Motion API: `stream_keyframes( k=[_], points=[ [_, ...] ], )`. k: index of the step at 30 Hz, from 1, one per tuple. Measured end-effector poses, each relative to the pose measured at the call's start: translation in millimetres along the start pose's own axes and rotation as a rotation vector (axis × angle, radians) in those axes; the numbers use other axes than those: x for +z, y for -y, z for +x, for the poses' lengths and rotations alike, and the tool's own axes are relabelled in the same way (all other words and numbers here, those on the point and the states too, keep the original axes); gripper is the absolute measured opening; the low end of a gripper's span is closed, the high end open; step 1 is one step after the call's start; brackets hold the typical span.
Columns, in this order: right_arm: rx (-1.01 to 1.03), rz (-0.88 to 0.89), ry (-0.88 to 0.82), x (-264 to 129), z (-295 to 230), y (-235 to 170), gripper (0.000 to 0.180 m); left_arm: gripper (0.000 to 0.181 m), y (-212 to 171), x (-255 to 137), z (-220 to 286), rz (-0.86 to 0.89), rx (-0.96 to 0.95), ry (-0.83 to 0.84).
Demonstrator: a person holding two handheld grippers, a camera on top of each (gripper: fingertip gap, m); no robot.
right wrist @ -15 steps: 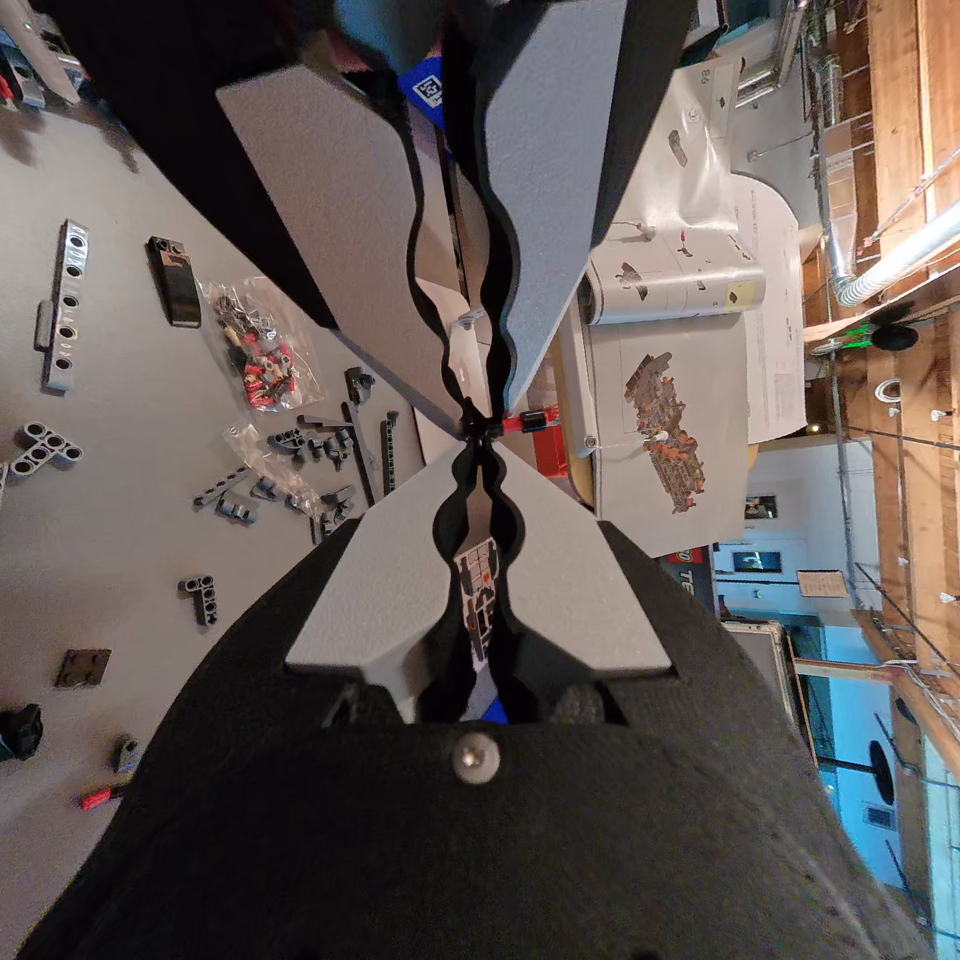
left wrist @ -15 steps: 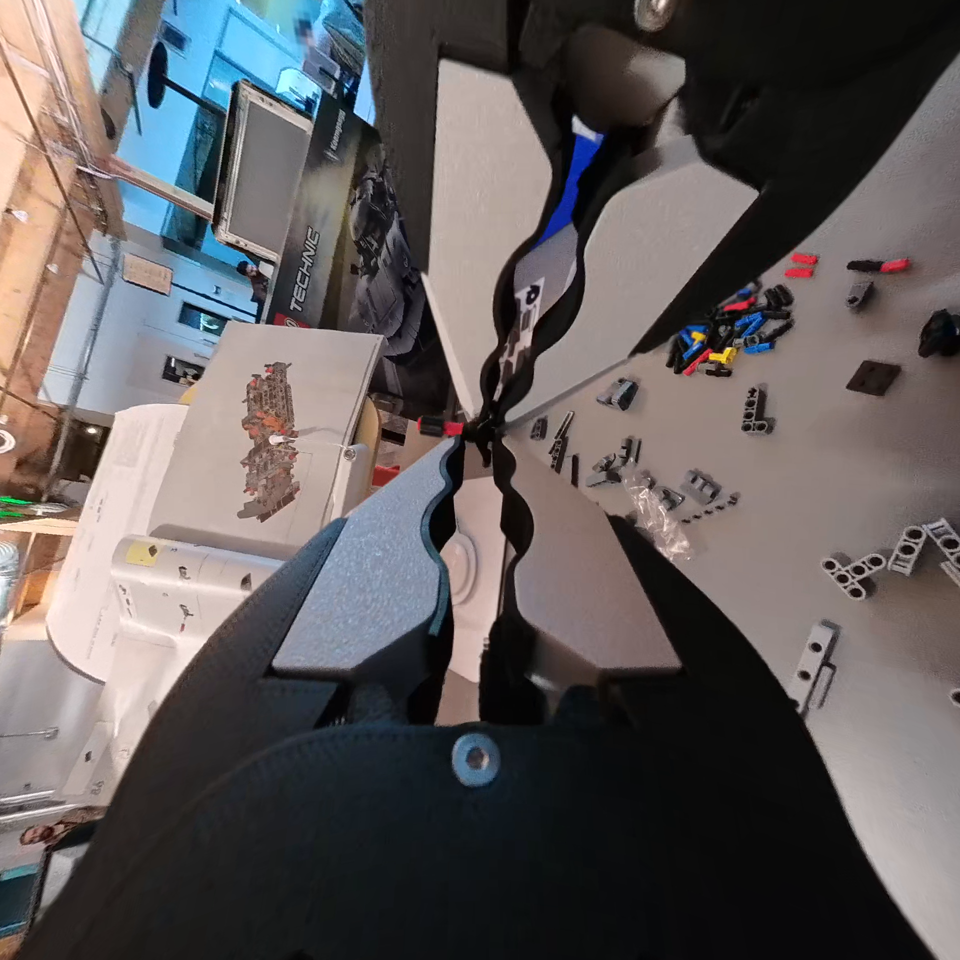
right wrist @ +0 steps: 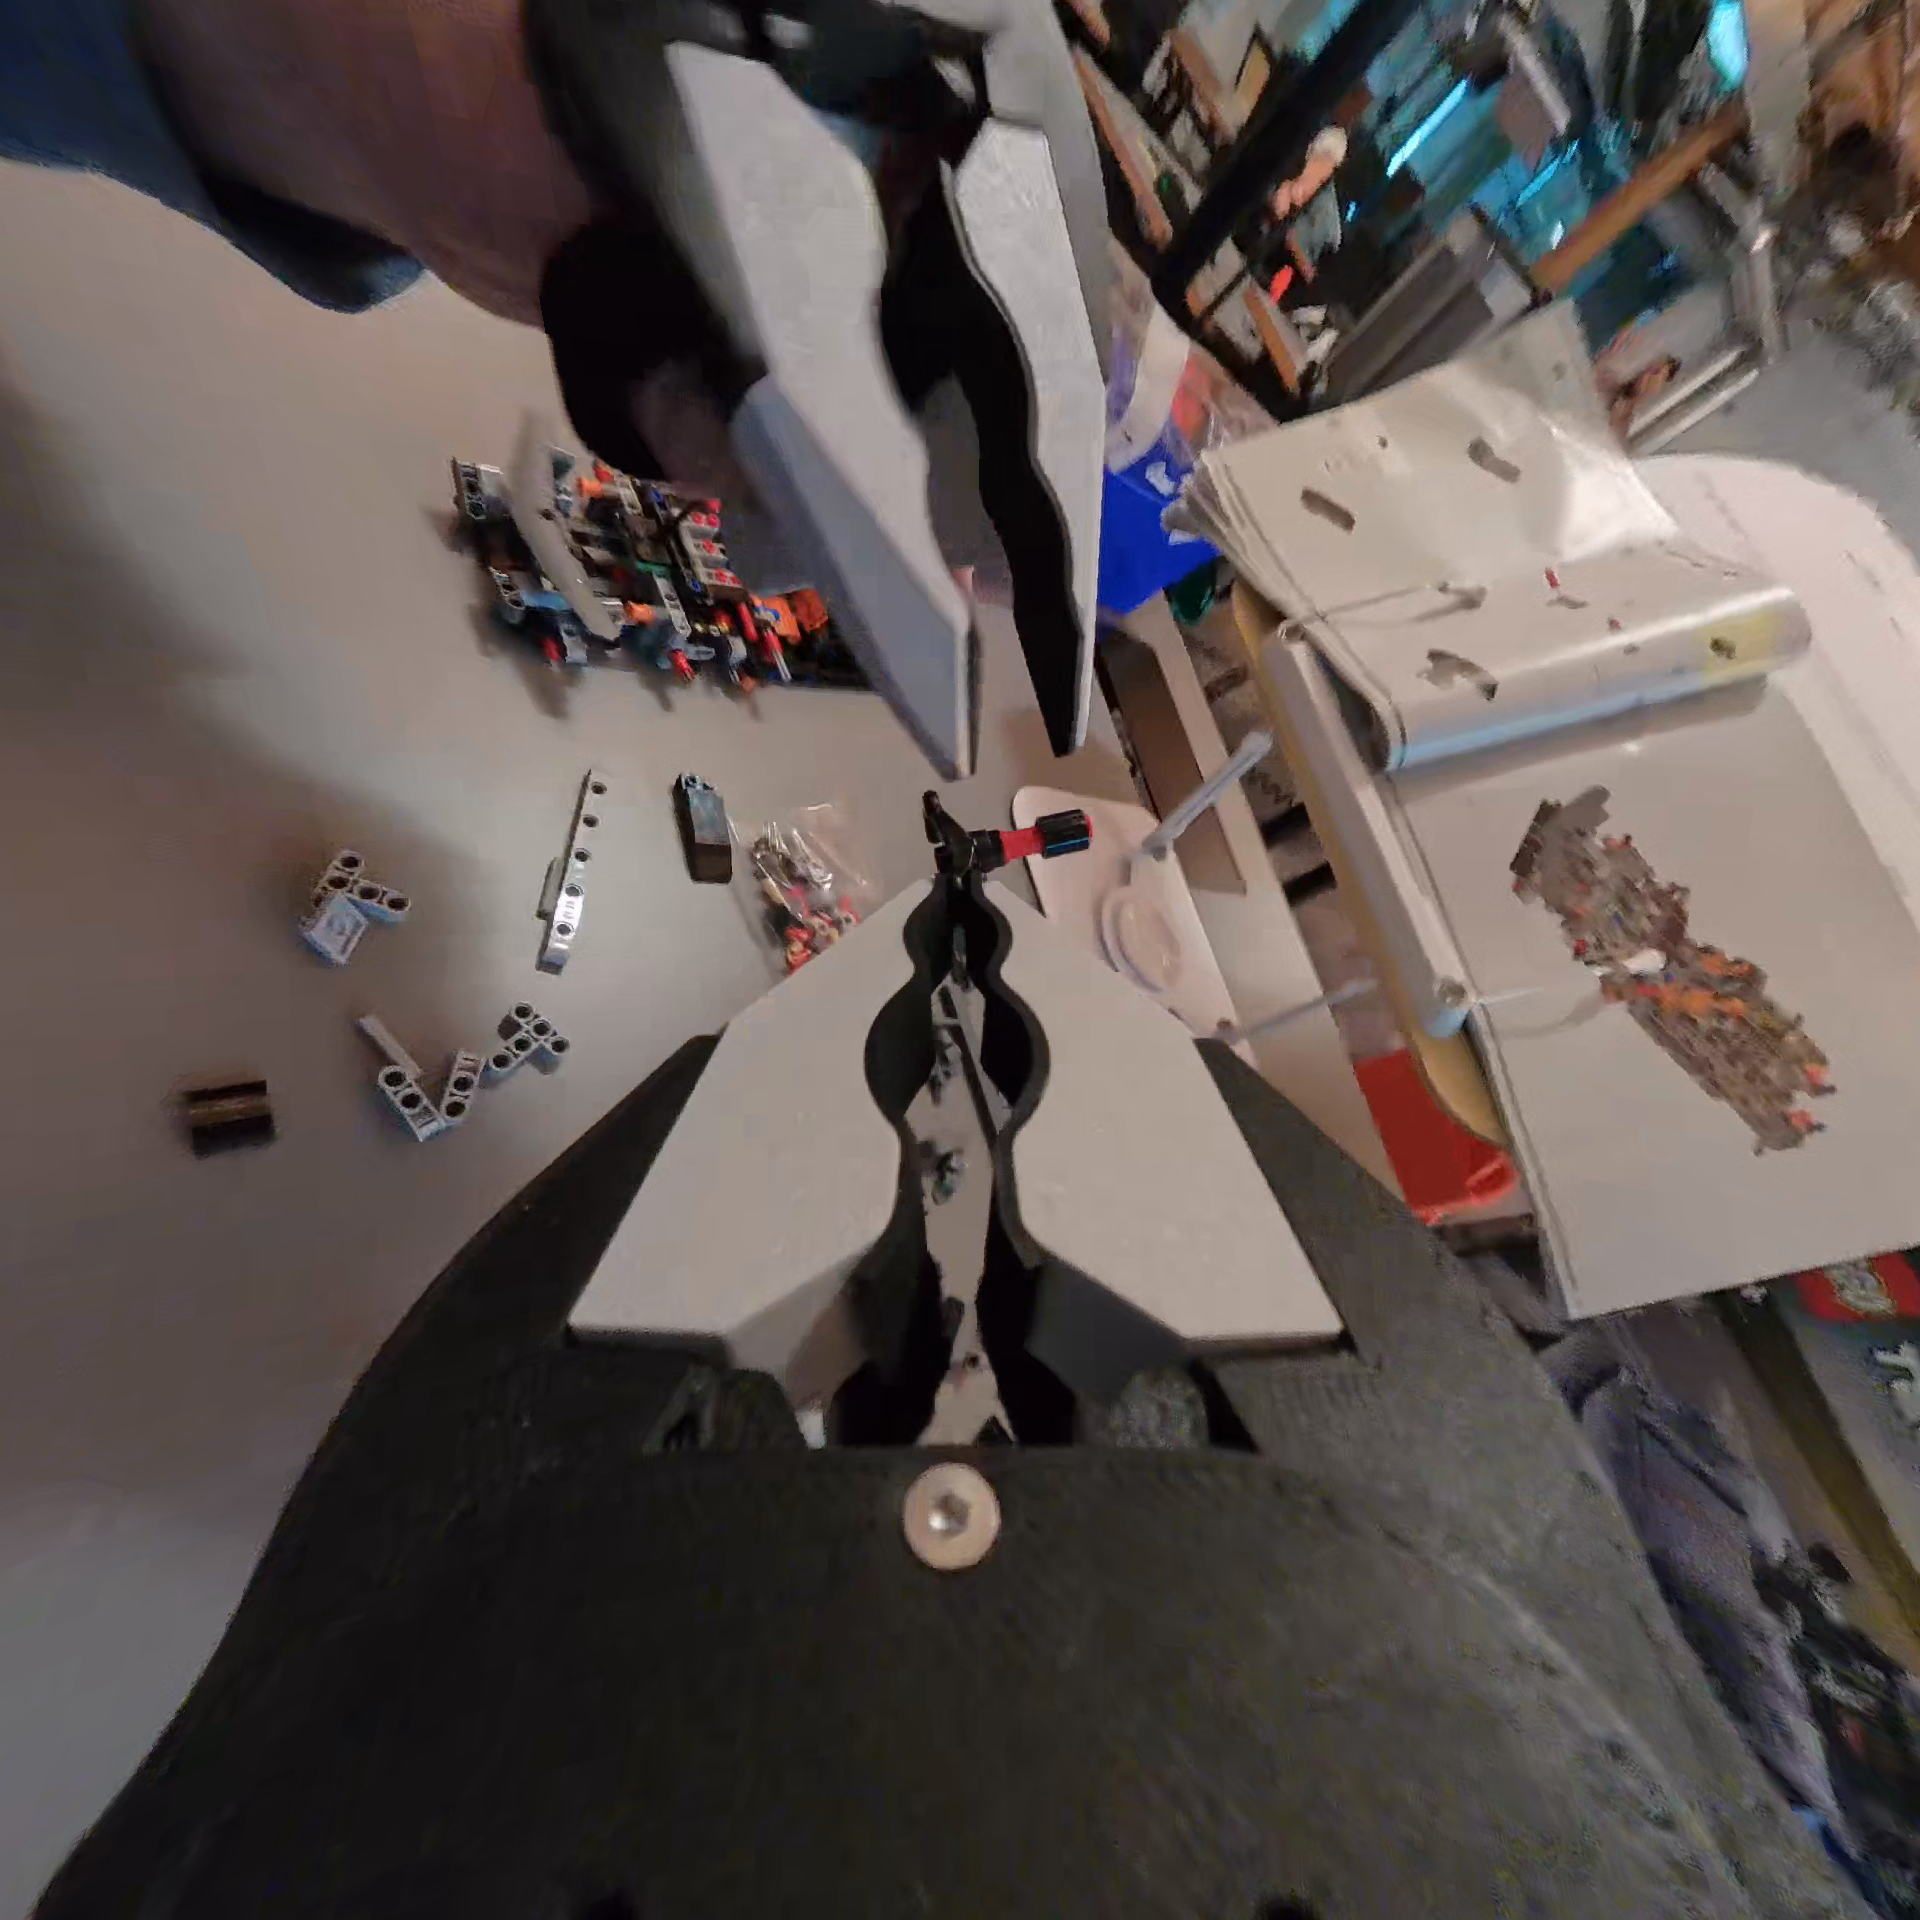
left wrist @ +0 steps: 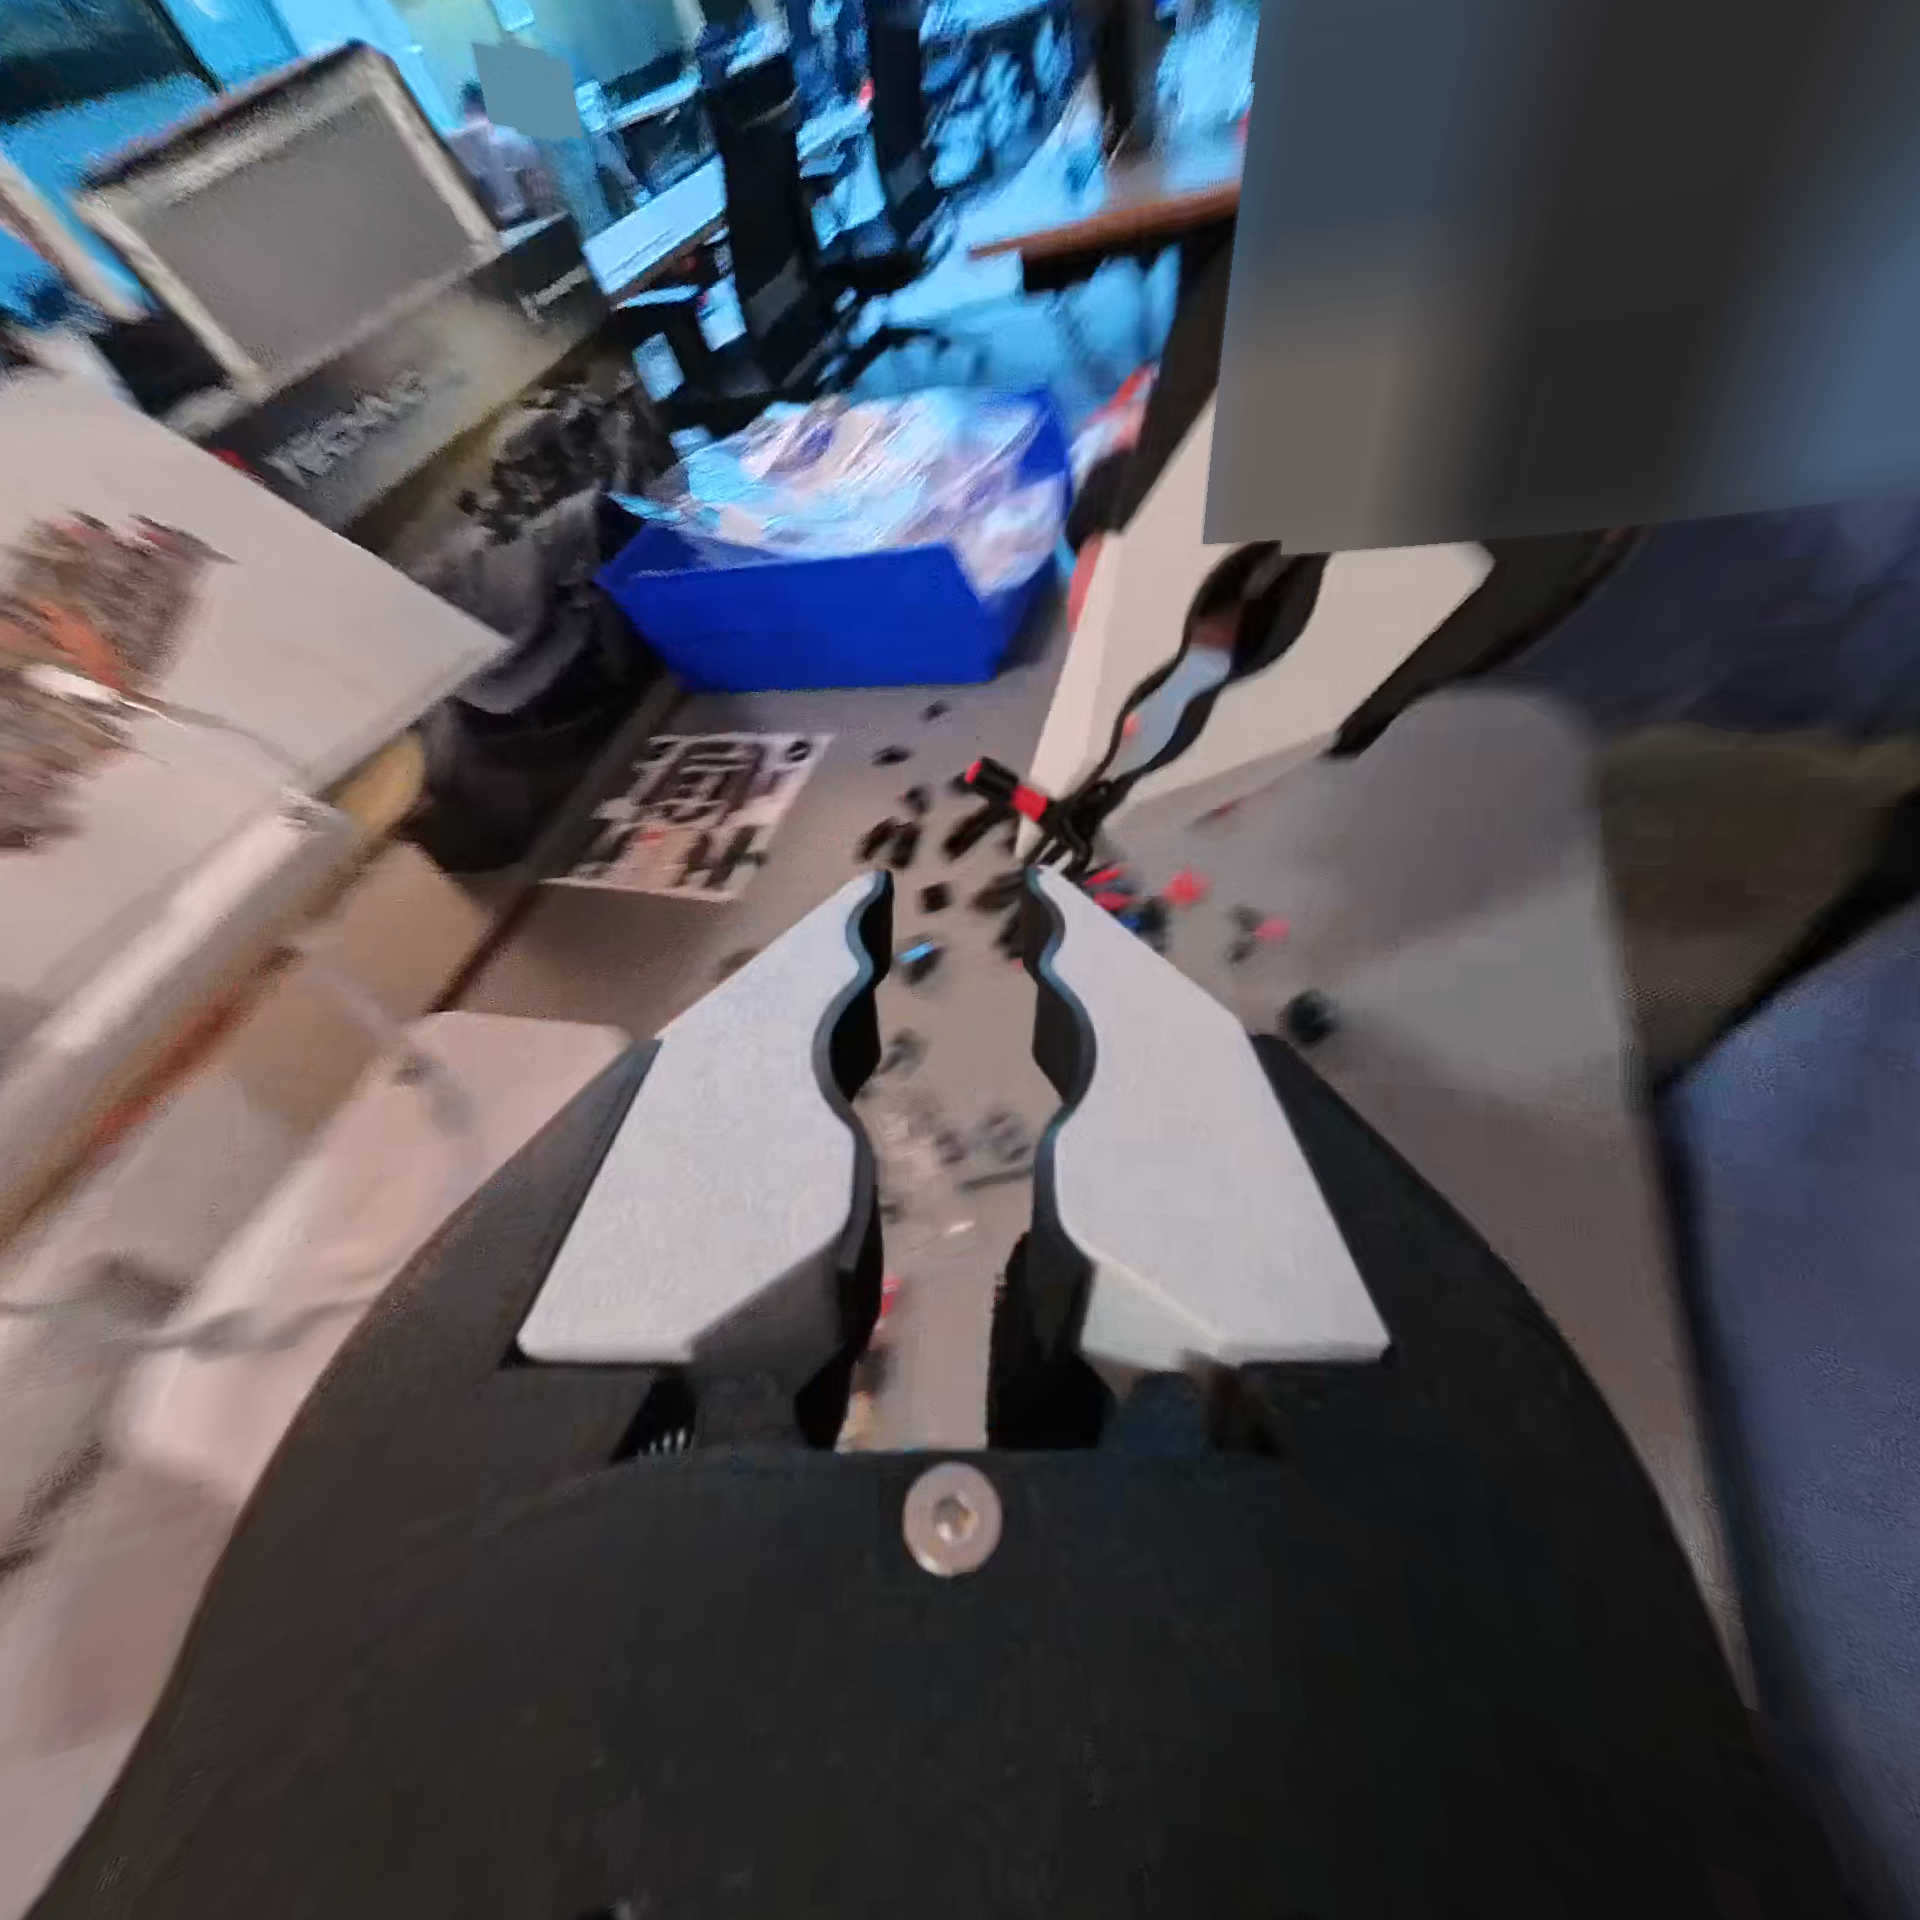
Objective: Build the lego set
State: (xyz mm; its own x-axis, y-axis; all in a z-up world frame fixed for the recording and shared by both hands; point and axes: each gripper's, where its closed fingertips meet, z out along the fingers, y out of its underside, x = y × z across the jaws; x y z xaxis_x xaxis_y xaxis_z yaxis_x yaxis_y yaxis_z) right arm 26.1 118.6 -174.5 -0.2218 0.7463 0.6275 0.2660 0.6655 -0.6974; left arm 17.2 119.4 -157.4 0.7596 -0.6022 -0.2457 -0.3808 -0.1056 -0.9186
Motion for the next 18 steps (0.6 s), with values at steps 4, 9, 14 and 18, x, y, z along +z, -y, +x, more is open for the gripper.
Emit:
stream_keyframes(
  k=[4, 9, 14, 18],
  points=[
    [-0.146, 0.031, -0.055, -5.2, -12.4, 6.0, 0.000, 0.017, 9.4, -5.4, 16.5, 0.166, -0.309, -0.212],
    [-0.263, -0.001, -0.105, -7.8, -15.3, 9.1, 0.000, 0.013, 13.3, -2.8, 33.1, 0.228, -0.414, -0.319],
    [-0.337, -0.014, -0.124, -10.2, -16.1, 12.2, 0.000, 0.006, 17.9, -2.9, 35.1, 0.272, -0.451, -0.350],
    [-0.370, -0.014, -0.143, -11.7, -14.4, 13.8, 0.000, 0.005, 20.2, -4.0, 35.3, 0.294, -0.459, -0.357]
  ],
)
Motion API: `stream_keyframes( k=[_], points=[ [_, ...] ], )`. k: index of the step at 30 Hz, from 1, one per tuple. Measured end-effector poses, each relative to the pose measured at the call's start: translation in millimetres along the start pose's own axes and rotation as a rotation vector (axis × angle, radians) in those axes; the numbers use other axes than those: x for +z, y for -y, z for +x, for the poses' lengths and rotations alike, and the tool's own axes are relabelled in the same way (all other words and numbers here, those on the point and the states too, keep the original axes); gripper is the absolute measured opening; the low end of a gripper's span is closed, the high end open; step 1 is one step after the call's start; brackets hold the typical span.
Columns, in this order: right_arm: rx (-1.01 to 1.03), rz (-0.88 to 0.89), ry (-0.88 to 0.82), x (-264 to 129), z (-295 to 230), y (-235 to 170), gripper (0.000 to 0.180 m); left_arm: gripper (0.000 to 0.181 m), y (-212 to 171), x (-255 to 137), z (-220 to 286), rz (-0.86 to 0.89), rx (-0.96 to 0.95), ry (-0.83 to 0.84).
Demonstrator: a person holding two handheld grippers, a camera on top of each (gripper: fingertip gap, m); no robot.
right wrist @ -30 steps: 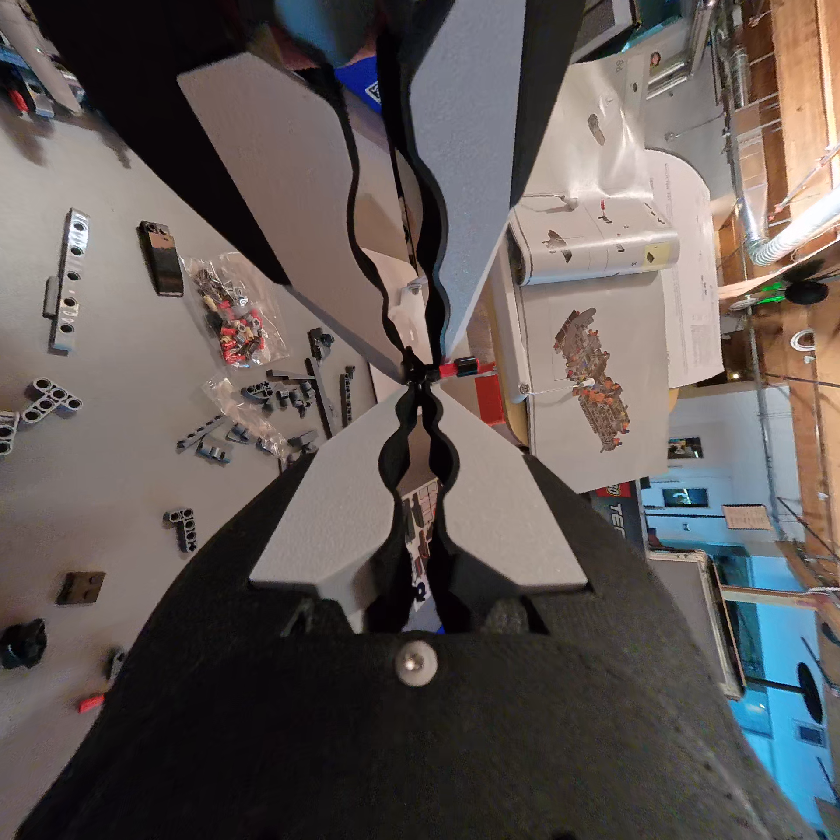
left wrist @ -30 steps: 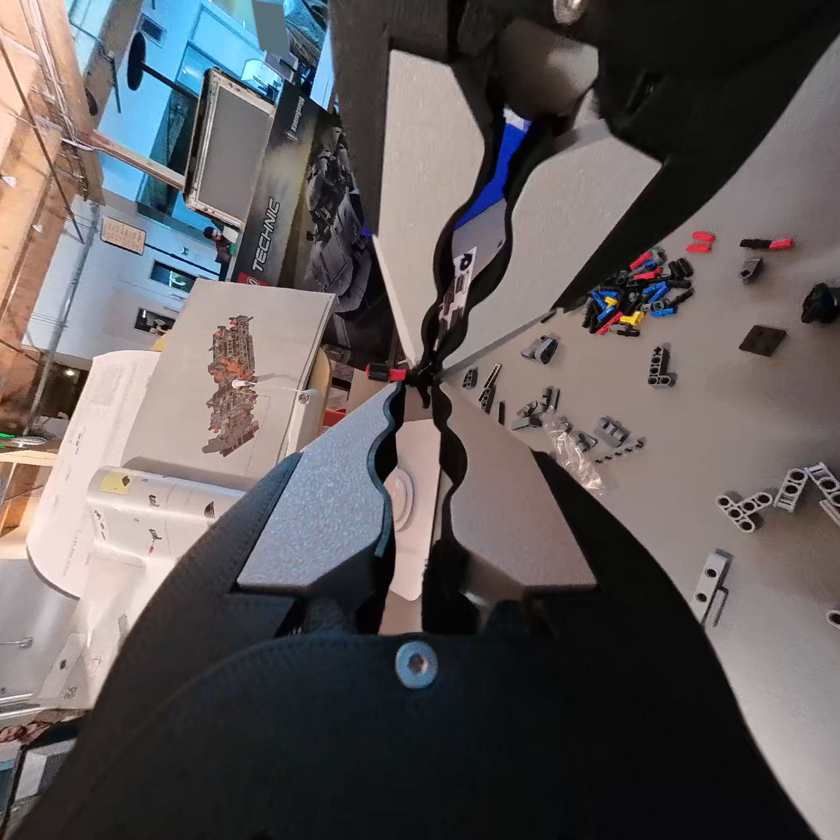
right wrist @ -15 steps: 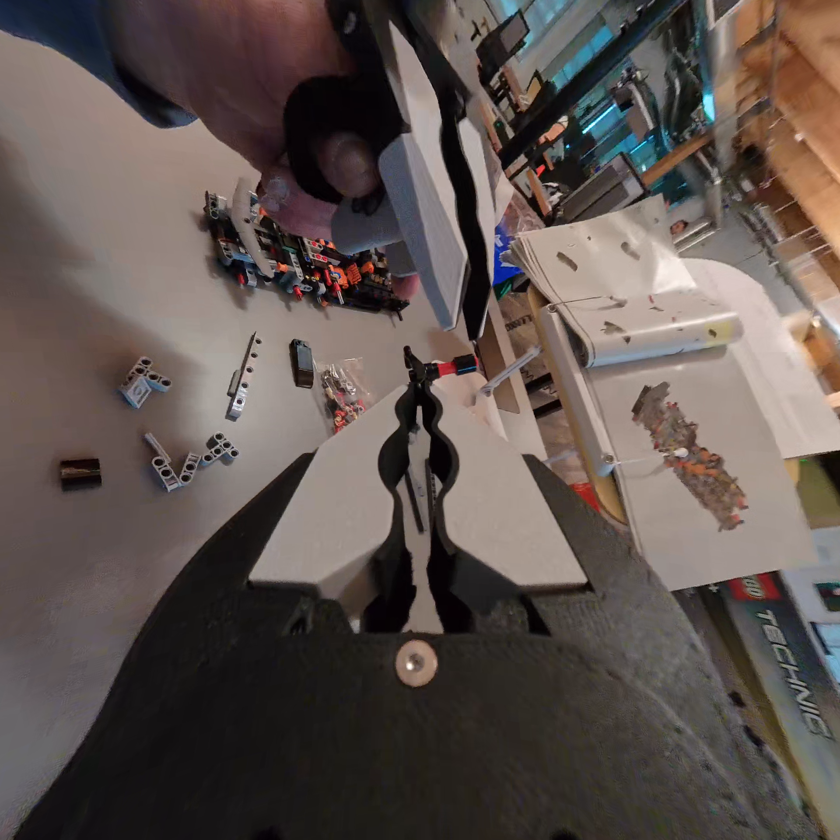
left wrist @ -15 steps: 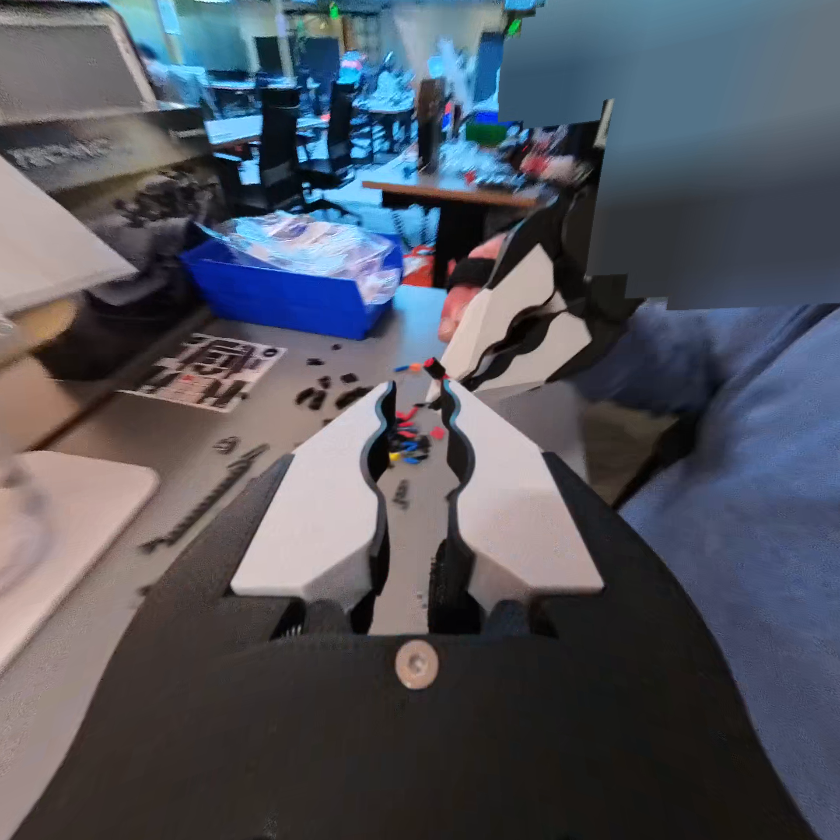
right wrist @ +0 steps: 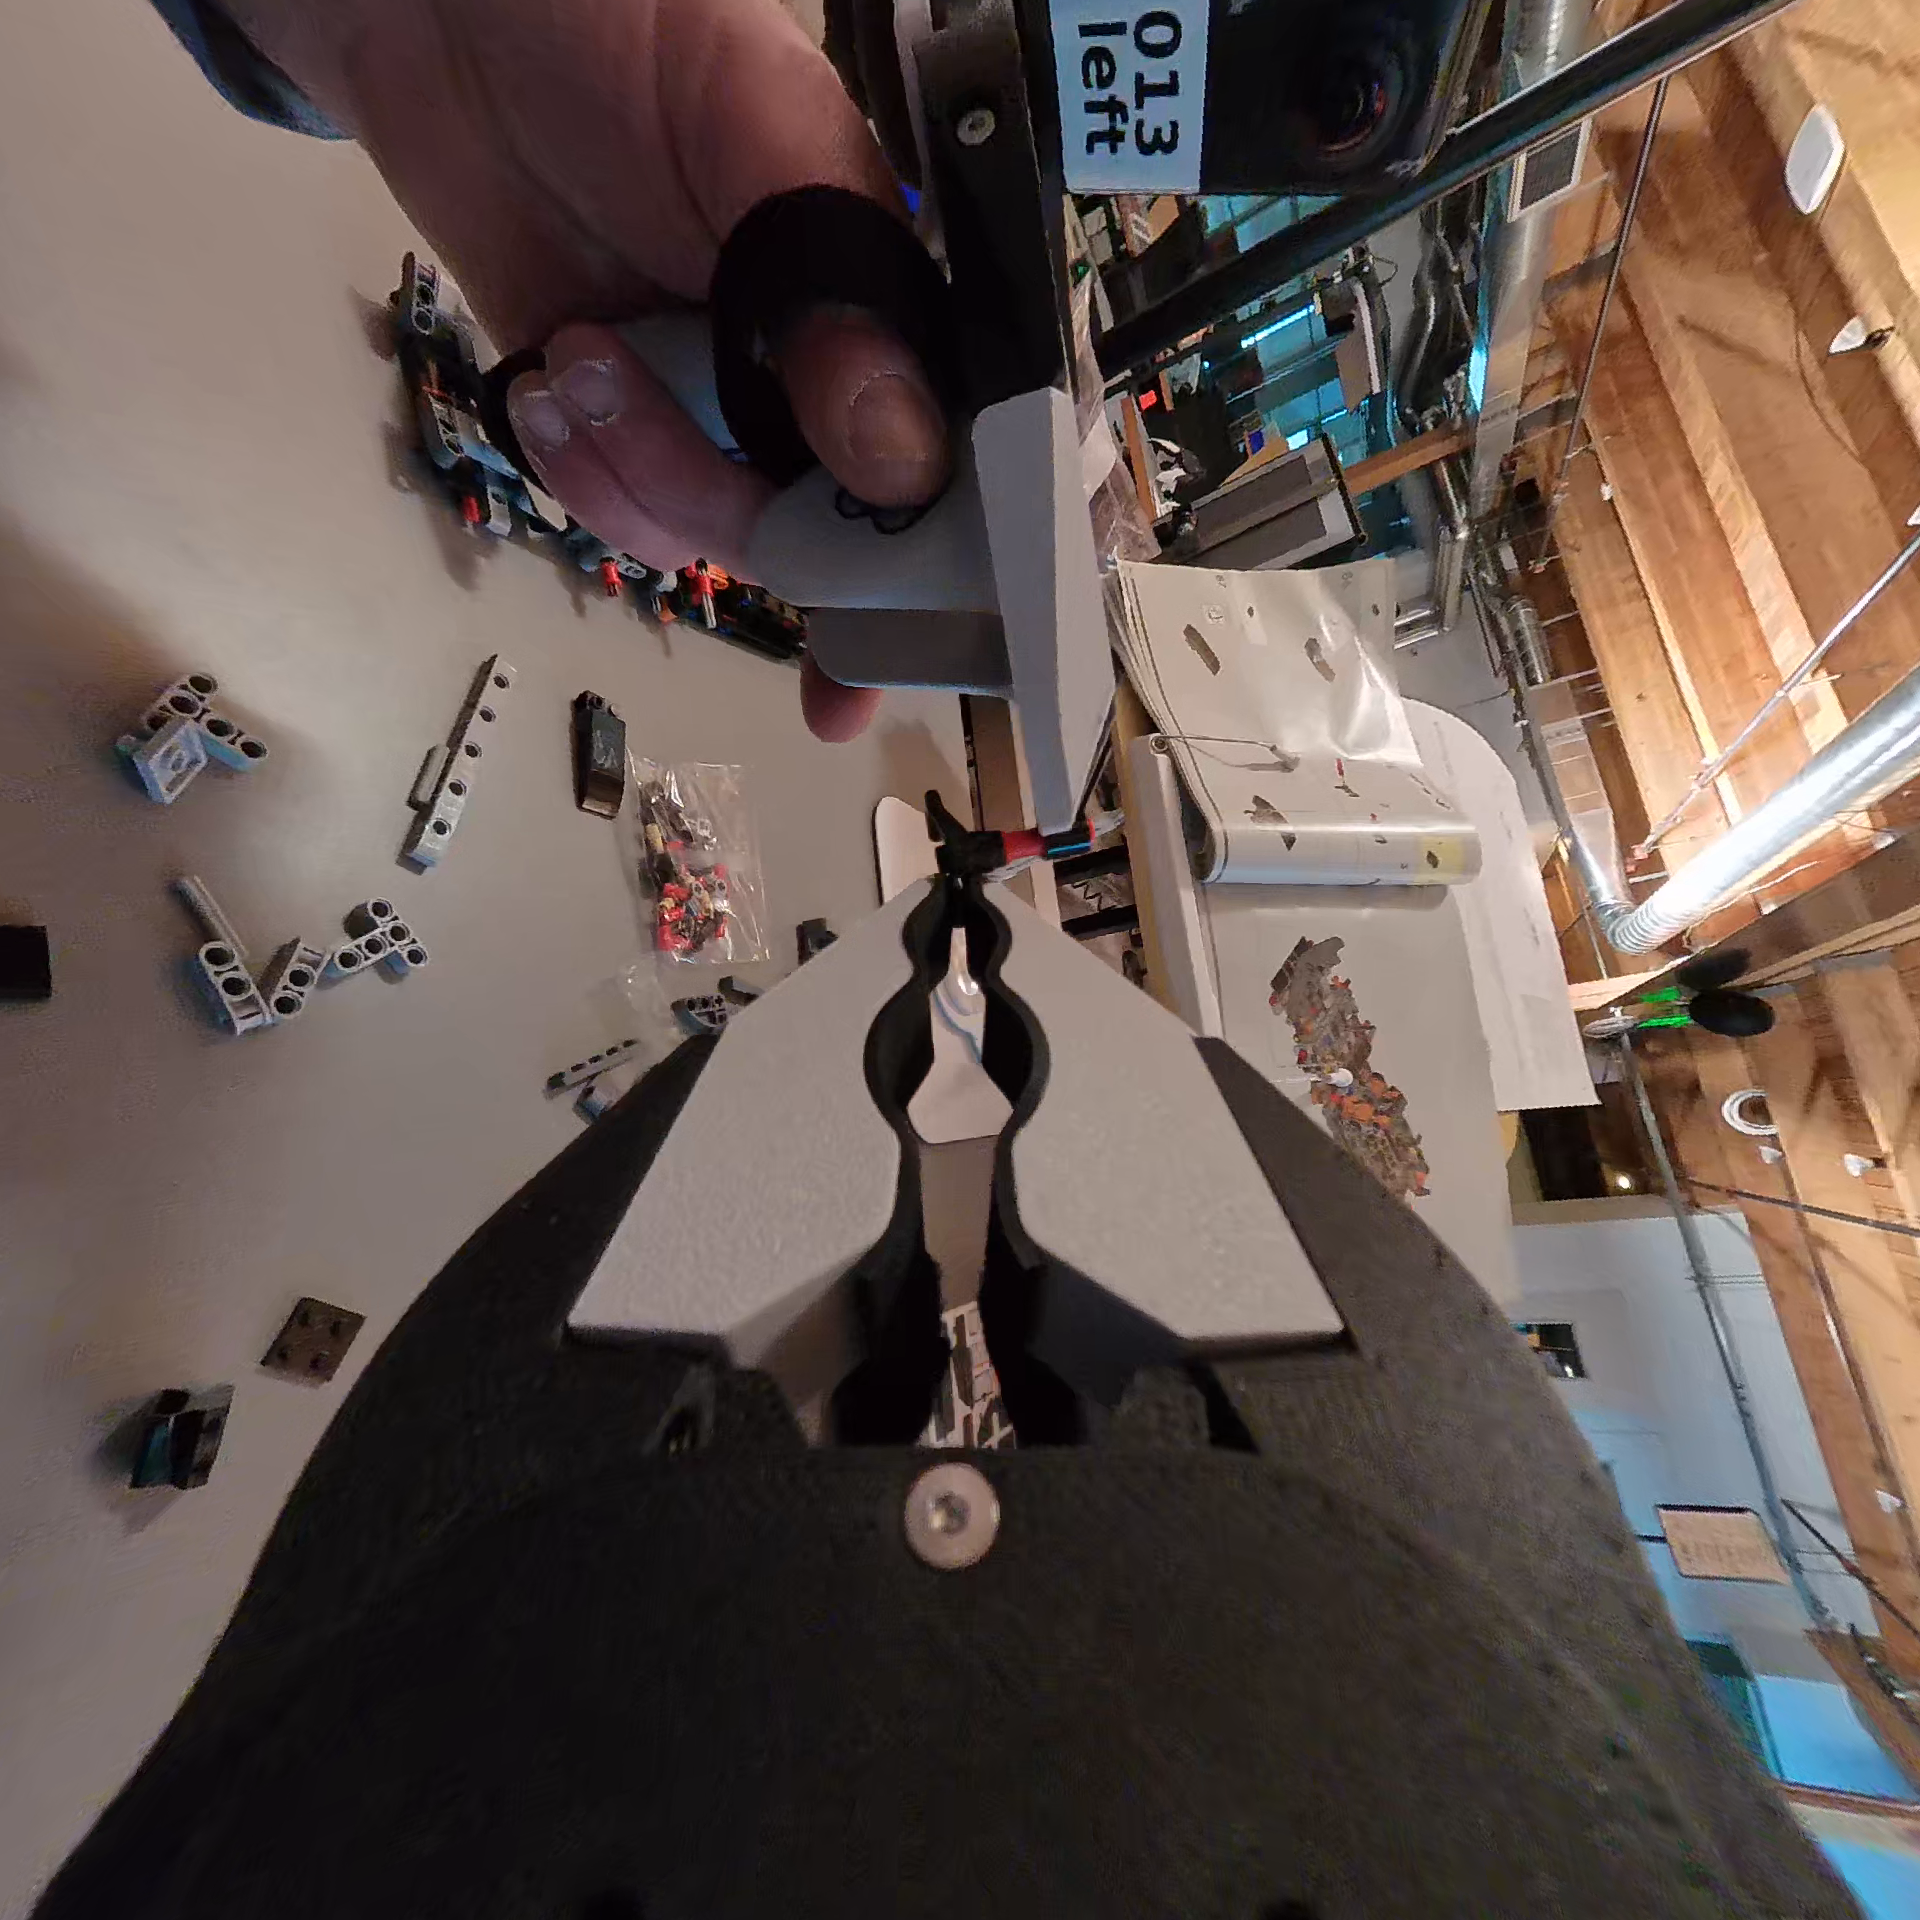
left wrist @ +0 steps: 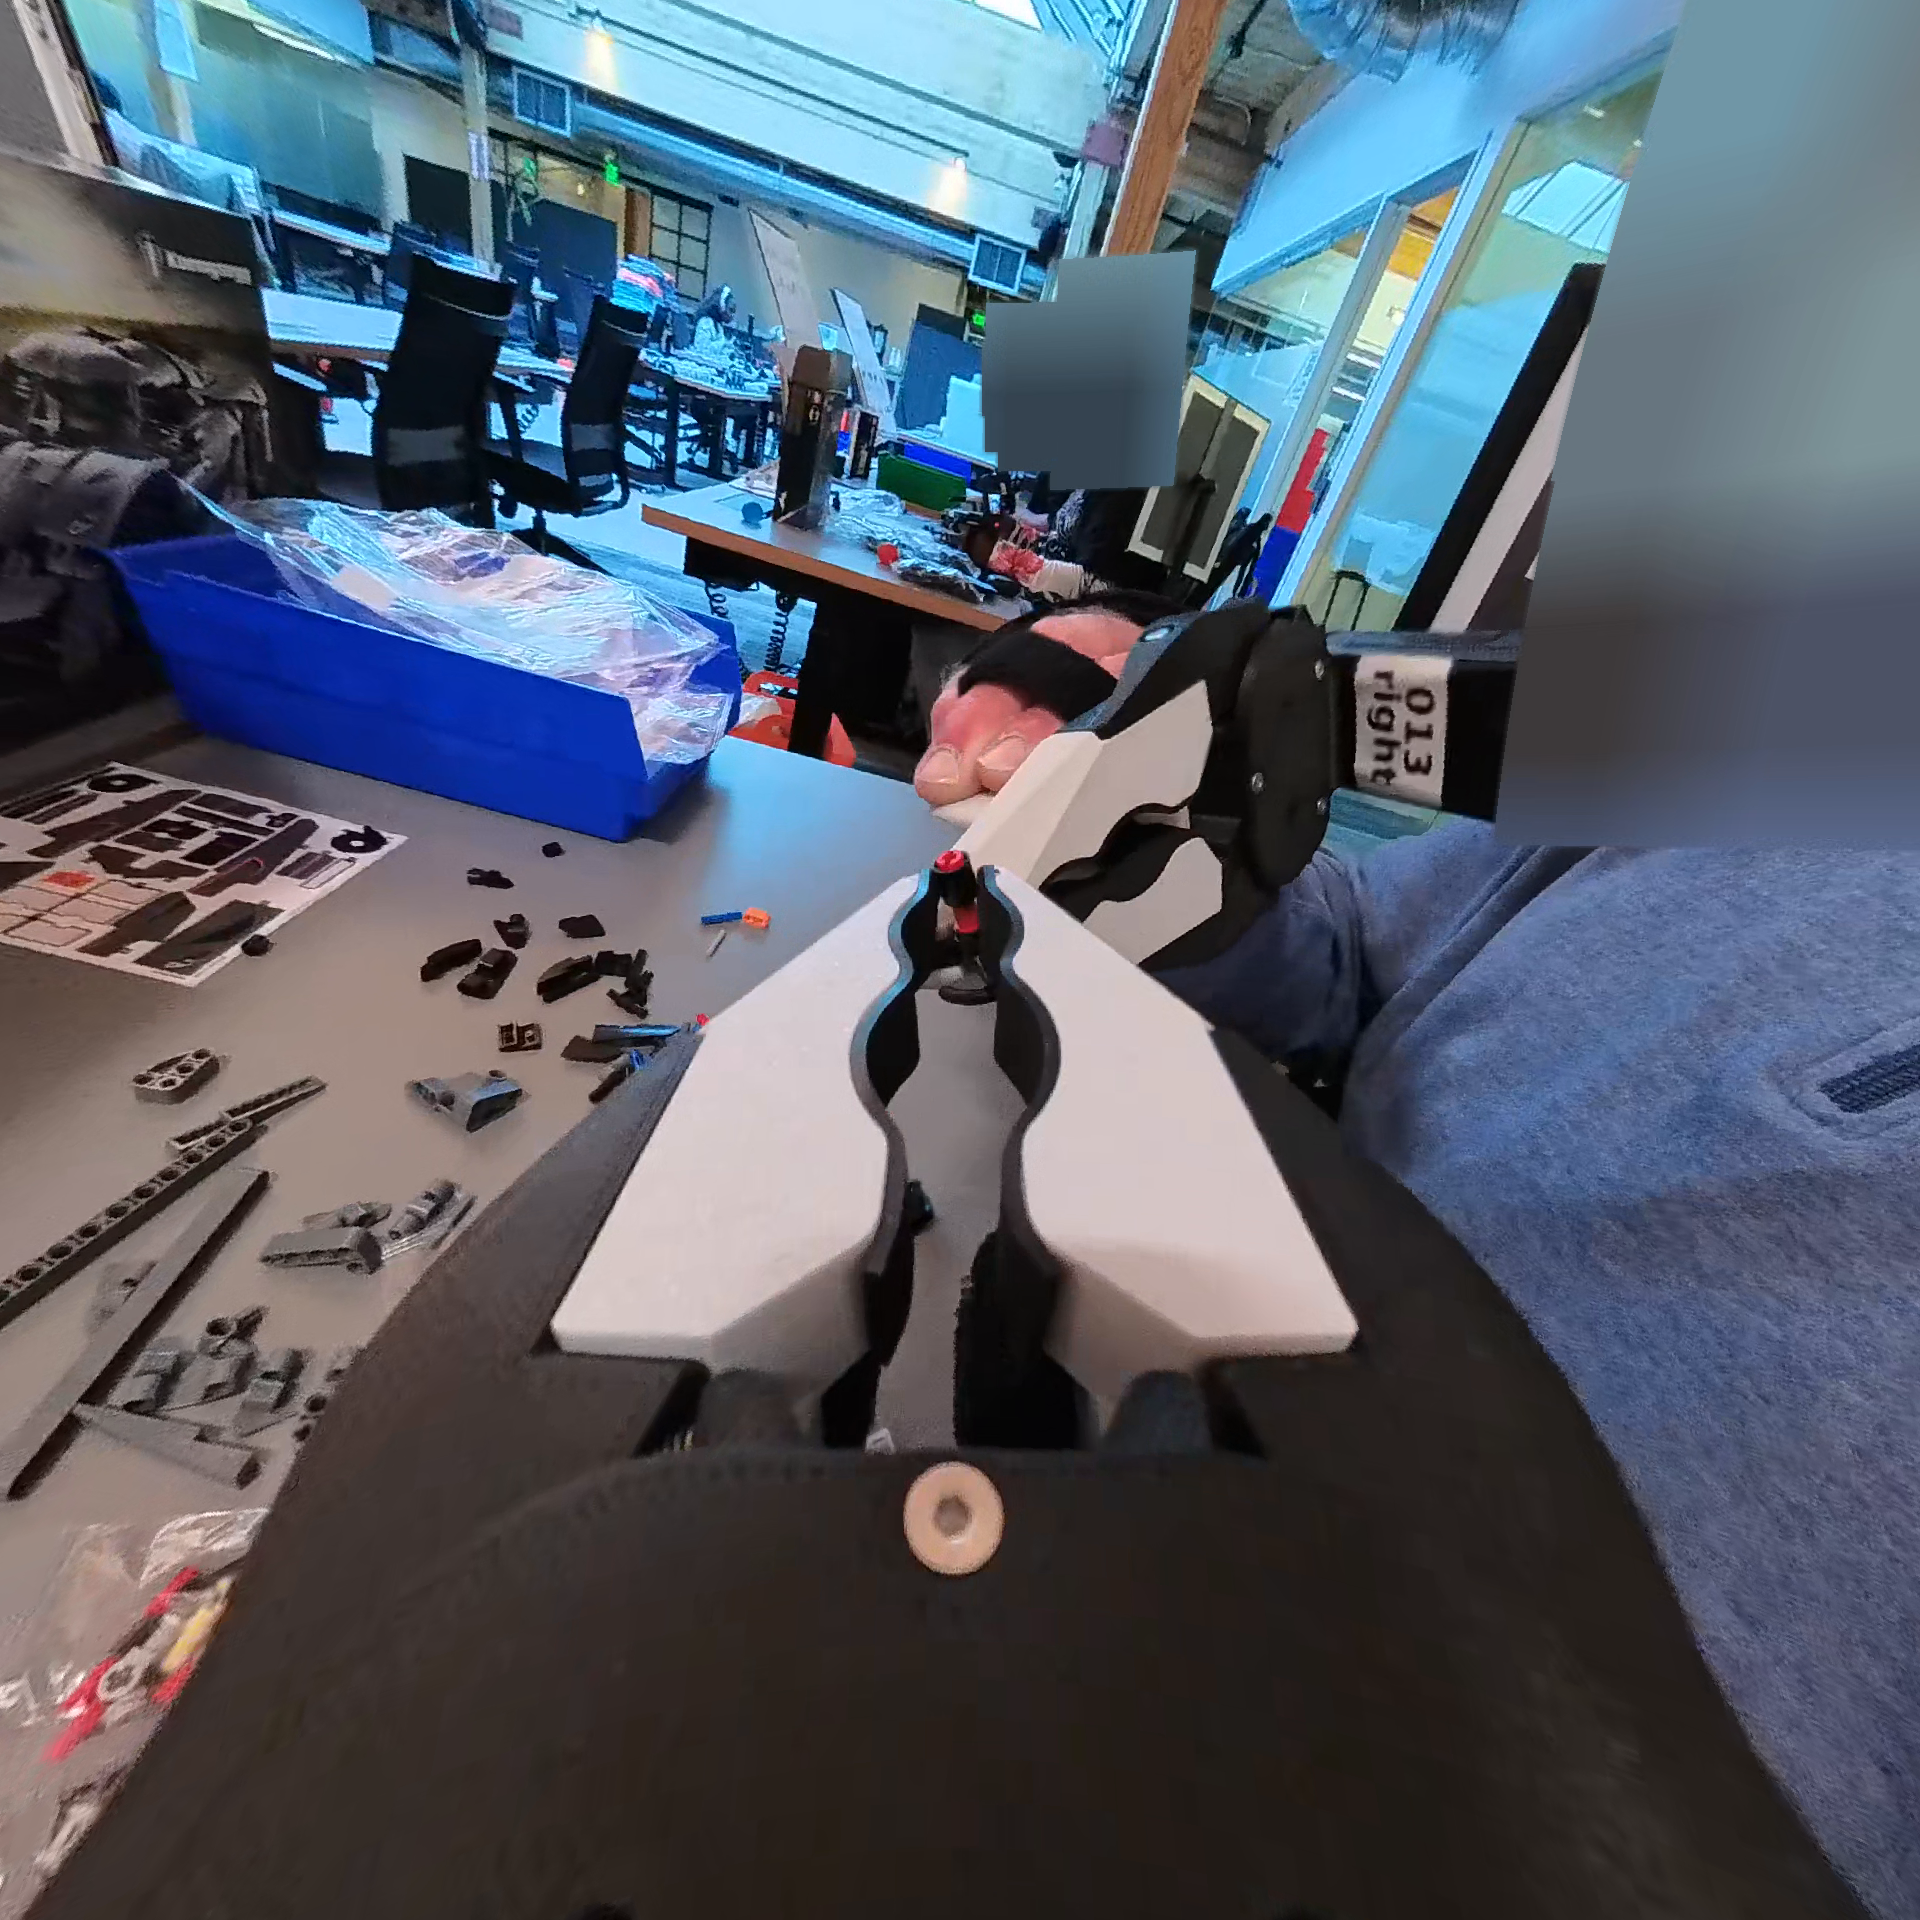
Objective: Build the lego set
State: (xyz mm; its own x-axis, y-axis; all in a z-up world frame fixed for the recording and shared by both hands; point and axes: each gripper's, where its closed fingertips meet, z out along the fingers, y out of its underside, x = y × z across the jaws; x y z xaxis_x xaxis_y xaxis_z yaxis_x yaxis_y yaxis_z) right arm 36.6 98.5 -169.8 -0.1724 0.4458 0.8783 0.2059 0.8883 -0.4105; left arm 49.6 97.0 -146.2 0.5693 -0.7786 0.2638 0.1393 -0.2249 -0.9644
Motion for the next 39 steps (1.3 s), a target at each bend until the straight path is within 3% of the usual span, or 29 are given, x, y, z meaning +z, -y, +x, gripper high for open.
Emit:
stream_keyframes(
  k=[9, 12, 20, 26, 29, 33, 39],
  points=[
    [0.055, 0.018, -0.004, -2.8, 8.5, 1.6, 0.000, 0.005, 9.5, 1.4, 0.6, 0.088, -0.070, -0.034],
    [0.021, 0.002, -0.005, -4.1, 9.9, 0.7, 0.000, 0.013, 8.8, 2.7, -2.7, 0.077, -0.098, -0.034],
    [-0.078, -0.014, 0.005, -6.4, 12.9, 1.7, 0.000, 0.005, 11.3, 5.3, 4.3, 0.087, -0.071, -0.061],
    [-0.019, 0.014, -0.021, -7.2, 27.7, 9.0, 0.000, 0.005, 26.4, 2.0, 6.6, 0.154, -0.065, -0.063],
    [0.023, 0.022, -0.077, -7.6, 40.4, 11.1, 0.024, 0.005, 37.2, -2.5, 1.3, 0.198, -0.061, -0.039],
    [0.301, 0.031, -0.104, -8.5, 57.0, 9.6, 0.050, 0.004, 56.3, -9.4, -6.8, 0.310, -0.074, -0.007],
    [0.486, 0.021, -0.225, 5.2, 64.1, 11.3, 0.049, 0.004, 76.5, -5.4, -15.6, 0.469, -0.121, 0.034]
  ],
)
